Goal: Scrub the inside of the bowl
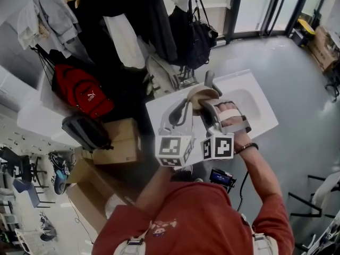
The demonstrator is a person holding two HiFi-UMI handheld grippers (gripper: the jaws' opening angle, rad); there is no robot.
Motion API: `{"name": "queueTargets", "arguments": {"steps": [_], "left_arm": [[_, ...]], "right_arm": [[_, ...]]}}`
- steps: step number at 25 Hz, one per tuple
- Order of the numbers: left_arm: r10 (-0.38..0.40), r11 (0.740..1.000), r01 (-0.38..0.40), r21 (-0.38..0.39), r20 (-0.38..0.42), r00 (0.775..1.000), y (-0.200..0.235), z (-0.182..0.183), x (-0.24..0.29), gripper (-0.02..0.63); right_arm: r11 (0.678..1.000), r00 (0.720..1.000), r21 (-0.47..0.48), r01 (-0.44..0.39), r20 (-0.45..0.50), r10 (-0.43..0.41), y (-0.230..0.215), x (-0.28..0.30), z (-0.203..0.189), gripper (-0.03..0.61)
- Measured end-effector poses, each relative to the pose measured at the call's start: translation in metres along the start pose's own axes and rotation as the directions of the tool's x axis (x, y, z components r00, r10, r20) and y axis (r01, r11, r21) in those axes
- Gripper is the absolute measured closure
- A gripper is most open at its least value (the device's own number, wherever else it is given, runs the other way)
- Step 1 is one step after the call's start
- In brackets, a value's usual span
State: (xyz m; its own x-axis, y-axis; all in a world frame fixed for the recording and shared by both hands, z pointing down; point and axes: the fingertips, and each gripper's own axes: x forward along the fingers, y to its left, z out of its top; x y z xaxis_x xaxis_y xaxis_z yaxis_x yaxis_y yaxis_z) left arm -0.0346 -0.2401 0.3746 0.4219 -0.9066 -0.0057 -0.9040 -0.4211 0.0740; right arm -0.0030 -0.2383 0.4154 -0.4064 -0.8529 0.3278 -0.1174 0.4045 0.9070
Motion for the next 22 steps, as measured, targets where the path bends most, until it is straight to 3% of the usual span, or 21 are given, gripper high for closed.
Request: {"name": "queueTargets", "arguments": {"steps": [7, 13, 18, 22], "left_arm": [[0.002, 1.0, -0.002, -0.003, -0.007, 1.0, -0.0017, -0.001, -0.0003, 0.577], [0.006, 1.0, -0.006, -0.005, 0.001, 1.0, 0.0004, 0.001, -0.0024, 0.577], [0.007, 1.0, -0.007, -0.006, 0.006, 1.0, 0.0006, 0.0033, -0.0049, 0.577], [0.011, 1.0, -0.011, 0.0, 0.01, 1.0, 0.0008, 0.0042, -0.0056, 0.577]], "right_arm": [[1.0, 1.0, -0.015, -0.001, -0.006, 0.001, 0.0029, -0.0011, -0.0007, 0.526], [0.999, 1.0, 0.042, -0.008, 0.001, 0.008, 0.0013, -0.0012, 0.0029, 0.526], [0.986, 0.999, 0.164, -0.032, 0.027, 0.028, -0.0011, -0.0028, 0.0047, 0.526], [0.948, 0.997, 0.31, -0.064, 0.064, 0.046, -0.0038, -0.0008, 0.0034, 0.525]]}}
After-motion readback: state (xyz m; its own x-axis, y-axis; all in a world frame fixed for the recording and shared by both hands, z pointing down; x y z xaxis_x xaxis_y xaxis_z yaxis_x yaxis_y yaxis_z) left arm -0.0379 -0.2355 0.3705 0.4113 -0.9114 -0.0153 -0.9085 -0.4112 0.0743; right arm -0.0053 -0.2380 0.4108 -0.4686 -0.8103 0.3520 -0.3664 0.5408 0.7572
